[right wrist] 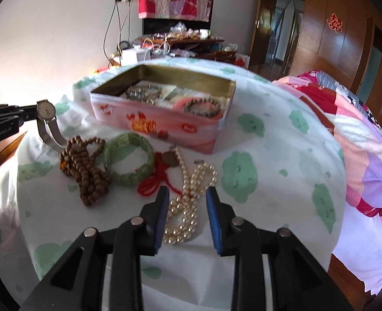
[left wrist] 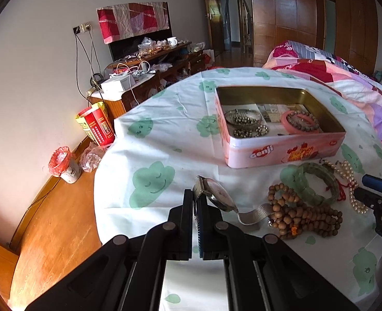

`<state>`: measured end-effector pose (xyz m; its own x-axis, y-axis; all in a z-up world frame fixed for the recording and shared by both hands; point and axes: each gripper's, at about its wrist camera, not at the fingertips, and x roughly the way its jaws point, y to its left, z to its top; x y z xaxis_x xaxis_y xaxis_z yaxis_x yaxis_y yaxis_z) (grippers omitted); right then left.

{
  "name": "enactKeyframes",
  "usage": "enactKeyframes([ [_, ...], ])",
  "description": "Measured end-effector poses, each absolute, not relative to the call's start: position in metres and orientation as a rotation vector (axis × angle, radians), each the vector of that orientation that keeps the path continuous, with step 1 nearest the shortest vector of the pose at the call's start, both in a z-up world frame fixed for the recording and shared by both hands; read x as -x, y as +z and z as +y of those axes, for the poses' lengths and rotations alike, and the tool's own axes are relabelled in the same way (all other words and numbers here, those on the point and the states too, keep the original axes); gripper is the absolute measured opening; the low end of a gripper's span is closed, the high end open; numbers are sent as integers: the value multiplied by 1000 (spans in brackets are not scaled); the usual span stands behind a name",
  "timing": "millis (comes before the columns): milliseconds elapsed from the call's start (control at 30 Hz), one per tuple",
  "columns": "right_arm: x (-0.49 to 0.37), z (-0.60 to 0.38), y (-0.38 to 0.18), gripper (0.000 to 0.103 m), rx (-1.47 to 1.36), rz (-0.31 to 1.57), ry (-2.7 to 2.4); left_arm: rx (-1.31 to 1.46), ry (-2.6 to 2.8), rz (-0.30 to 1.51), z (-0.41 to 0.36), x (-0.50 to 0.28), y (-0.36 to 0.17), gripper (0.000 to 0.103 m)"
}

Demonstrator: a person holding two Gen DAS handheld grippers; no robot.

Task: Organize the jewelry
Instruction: 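Carry the wristwatch into the tin with the left gripper while the right drops the pearl strand in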

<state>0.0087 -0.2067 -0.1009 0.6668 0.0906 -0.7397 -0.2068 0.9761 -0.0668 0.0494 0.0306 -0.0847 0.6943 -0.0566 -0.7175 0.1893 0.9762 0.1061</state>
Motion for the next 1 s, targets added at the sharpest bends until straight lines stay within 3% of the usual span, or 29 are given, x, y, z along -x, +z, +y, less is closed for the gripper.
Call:
enactKeyframes([
  [100,-10,-208,-108,30,142,851,175,-175,-141,801,29,-50,-89,2],
  [133,-10,-209,-108,26,142,853,172,-174,-142,802,30,-50,-89,2],
  [167,-9,-210,-108,10,142,854,169,-174,-142,800,29,-50,-89,2],
  [200,-8,-211,-106,9,147,845,165,-173,-142,798,30,-50,-89,2],
  [1000,4,-207,-37,8,240,597,116,-171,-192,670,26,-41,-25,2],
])
